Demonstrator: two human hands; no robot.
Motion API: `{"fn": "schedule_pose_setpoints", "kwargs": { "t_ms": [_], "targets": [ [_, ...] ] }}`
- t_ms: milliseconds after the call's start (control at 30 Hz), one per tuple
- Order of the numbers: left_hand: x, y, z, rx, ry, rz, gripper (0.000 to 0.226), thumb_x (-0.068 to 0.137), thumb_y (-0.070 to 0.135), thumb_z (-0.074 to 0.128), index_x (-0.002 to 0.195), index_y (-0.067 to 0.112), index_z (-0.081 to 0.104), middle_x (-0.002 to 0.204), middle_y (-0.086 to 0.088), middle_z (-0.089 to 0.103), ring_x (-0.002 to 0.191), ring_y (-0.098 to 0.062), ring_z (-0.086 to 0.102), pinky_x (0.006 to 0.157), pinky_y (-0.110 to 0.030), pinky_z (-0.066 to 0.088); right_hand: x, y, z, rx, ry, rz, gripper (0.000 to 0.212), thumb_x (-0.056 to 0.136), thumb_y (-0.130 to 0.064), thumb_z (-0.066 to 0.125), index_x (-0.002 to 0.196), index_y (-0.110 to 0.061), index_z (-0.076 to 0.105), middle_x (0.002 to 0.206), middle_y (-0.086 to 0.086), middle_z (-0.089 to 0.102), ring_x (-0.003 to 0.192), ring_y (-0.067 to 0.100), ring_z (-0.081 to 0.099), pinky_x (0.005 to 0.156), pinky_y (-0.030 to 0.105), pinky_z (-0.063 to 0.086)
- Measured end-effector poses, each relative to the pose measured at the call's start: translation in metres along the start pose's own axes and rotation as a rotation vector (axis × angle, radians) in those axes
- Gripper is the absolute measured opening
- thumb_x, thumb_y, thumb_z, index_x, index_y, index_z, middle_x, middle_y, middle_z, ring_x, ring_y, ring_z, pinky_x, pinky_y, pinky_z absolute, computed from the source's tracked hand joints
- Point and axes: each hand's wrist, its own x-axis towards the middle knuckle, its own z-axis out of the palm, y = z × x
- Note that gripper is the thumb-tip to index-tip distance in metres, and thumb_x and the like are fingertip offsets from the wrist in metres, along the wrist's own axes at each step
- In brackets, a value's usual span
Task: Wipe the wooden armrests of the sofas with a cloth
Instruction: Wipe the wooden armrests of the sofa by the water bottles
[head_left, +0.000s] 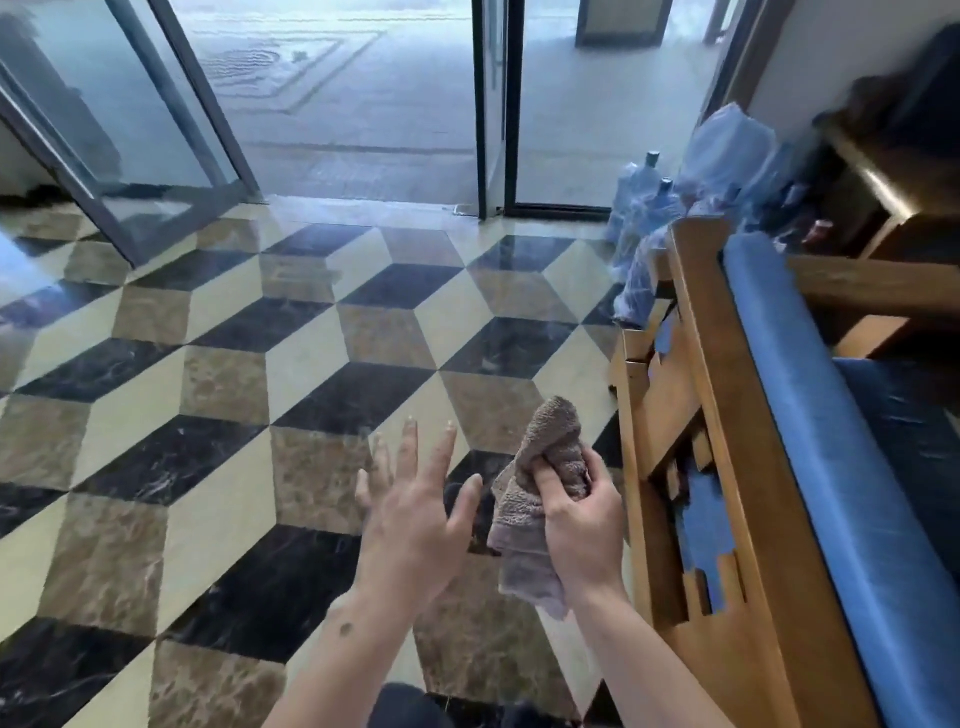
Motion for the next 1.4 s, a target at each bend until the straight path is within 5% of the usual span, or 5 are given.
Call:
{"fn": "schedule_pose_setpoints", "kwargs": {
  "t_ms": [533,700,1100,1233,1400],
  "targets": [
    [0.483,0.035,-0.026,-0.047,-0.216,0.331,0.068,0.099,0.067,0.025,0.158,0.056,-0.006,0.172,0.009,-0.019,0.157,-0.021,-0.024,0.126,-0.05,-0.006,0.371,-0.079,0.139,0.017,0.595,0.101,0.017,0.097,-0.026,0.074,0.103,-0.042,0.069,0.106,-0.018,0.073,0.1,0.0,0.068,0.083,0.021,0.051],
    [0.595,0.07,-0.025,-0.068,-0.266,0.445,0.066,0.099,0.068,0.025,0.156,0.057,-0.006,0.171,0.012,-0.021,0.157,-0.02,-0.023,0.125,-0.052,-0.002,0.446,-0.093,0.158,0.029,0.688,0.164,0.023,0.097,-0.03,0.073,0.12,-0.028,0.07,0.113,-0.008,0.074,0.106,0.015,0.07,0.098,0.038,0.056],
    [0.845,0.212,0.066,0.111,-0.375,0.546,0.071,0.101,0.063,0.036,0.159,0.053,-0.003,0.172,0.007,-0.019,0.158,-0.021,-0.019,0.126,-0.046,0.005,0.734,-0.044,0.126,0.336,0.872,0.429,0.007,0.099,-0.021,0.071,0.094,-0.017,0.067,0.103,0.005,0.069,0.09,0.017,0.062,0.08,0.032,0.044],
    [0.937,0.282,0.088,0.179,-0.394,0.654,0.071,0.101,0.064,0.034,0.151,0.06,-0.016,0.166,0.011,-0.031,0.156,-0.02,-0.025,0.126,-0.045,-0.003,0.852,-0.044,0.104,0.432,0.891,0.44,0.01,0.099,-0.022,0.071,0.104,-0.019,0.063,0.098,-0.004,0.064,0.095,0.02,0.056,0.092,0.031,0.038],
    [1.031,0.366,0.132,0.18,-0.444,0.779,0.076,0.1,0.064,0.033,0.135,0.067,-0.034,0.159,0.013,-0.035,0.156,-0.021,-0.025,0.126,-0.048,-0.004,0.94,-0.054,0.07,0.434,0.994,0.491,0.016,0.097,-0.031,0.073,0.084,-0.025,0.066,0.088,-0.018,0.064,0.081,0.001,0.058,0.072,0.026,0.042]
  ]
}}
